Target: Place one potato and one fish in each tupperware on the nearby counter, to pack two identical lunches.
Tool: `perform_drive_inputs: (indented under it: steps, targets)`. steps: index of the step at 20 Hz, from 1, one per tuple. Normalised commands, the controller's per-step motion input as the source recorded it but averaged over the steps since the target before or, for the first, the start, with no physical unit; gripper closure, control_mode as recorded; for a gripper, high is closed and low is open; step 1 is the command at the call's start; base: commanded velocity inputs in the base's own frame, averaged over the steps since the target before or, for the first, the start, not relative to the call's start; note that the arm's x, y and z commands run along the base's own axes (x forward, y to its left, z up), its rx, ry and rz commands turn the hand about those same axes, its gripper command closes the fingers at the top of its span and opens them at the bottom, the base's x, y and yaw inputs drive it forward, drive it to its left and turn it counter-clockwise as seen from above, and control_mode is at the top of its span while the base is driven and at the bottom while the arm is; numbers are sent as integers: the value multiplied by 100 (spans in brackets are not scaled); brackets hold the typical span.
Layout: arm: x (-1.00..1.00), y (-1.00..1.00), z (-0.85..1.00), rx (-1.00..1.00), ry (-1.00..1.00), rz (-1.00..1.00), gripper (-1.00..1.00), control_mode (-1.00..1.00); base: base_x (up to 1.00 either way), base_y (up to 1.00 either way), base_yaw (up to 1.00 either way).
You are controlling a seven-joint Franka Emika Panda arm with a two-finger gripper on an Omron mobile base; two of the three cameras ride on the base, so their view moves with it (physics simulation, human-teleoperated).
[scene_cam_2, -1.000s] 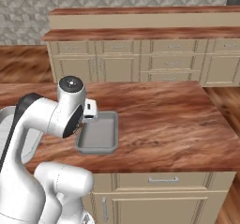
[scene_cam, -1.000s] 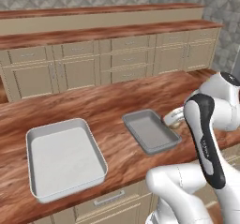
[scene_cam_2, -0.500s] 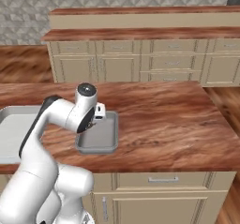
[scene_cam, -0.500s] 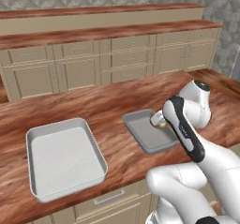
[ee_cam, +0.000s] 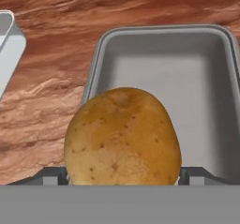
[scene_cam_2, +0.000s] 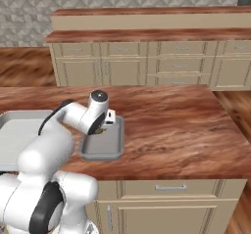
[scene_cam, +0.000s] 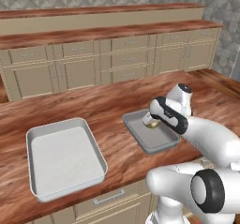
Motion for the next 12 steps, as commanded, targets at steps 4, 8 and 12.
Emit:
perform_drive_inputs:
  steps: [4,8,12]
  targets:
    - [70,-4,-33,0,9,1,100,-100,0,0,0]
    - [58,0,-44,0,5,0,100,-100,0,0,0]
    - [31,0,-53,0,-1,0,100,-100,0,0,0]
